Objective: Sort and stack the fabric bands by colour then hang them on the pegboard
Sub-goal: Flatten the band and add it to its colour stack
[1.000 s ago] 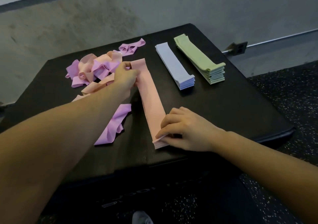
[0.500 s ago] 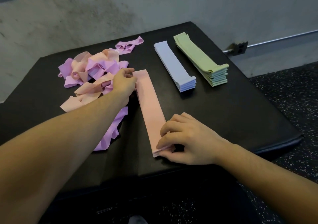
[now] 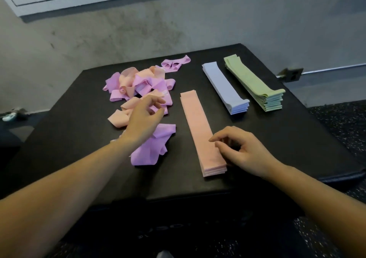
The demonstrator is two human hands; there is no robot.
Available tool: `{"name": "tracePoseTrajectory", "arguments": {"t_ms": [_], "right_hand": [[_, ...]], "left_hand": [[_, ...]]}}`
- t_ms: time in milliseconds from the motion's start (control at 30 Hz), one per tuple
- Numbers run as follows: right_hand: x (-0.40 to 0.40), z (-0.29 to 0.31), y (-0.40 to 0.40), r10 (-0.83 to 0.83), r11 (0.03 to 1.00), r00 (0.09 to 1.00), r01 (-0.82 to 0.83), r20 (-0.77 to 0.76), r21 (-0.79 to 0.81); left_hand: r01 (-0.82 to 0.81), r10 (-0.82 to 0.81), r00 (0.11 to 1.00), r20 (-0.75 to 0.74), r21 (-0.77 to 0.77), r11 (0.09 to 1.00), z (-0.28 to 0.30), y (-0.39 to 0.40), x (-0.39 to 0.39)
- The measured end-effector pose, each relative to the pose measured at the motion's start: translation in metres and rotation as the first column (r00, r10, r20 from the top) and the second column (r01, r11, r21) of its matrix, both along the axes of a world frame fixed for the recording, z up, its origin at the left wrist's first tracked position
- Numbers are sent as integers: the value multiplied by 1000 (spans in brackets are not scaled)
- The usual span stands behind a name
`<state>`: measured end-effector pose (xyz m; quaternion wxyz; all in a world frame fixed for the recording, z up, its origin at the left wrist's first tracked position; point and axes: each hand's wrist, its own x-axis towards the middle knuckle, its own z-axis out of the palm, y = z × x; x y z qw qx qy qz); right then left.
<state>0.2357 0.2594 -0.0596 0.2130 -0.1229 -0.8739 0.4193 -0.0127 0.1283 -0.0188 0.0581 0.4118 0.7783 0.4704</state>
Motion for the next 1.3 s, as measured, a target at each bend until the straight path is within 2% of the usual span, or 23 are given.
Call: {"name": "tracePoseTrajectory", "arguments": {"t_ms": [133,333,467,600,767,933,1000,1067,1200,1300], "right_hand": [[-21,15,-12,9,999,997,-11,80,34],[-71,29,-31,36,976,995,-56,95,209],[-119,45,-40,62,955,981,-111,184,274],[-175,57,-50,41,924,959,-144,281,354],[-244,56,-64,120,880,933,-258,339,398],[-300,41,-60,-129,752,807,-300,577,588],[-310,41,-58,-162,771,748,-312,644,556],[-315,39,-57,-154,820,750,-267,643,507],[-310,35,-62,-198,755,846,-190,495,627],[-302,39,-68,-127,834,913,-114,388,540]], "left_hand": [[-45,33,995,-96,-123,991,-19,-59,-26],[-198,129,966,-224,-323,925,-45,-127,-65],[-186,145,975,-170,-258,948,-54,-139,-69],[-146,83,969,-232,-270,952,-58,-138,-72],[-131,74,970,-232,-244,961,-60,-140,-76],[-139,83,964,-252,-215,967,-65,-138,-80],[-130,79,967,-242,-204,970,-66,-139,-81],[-126,79,970,-230,-198,972,-67,-139,-82],[-107,71,976,-207,-170,980,-66,-140,-82],[-103,75,981,-180,-151,983,-65,-141,-82]]}}
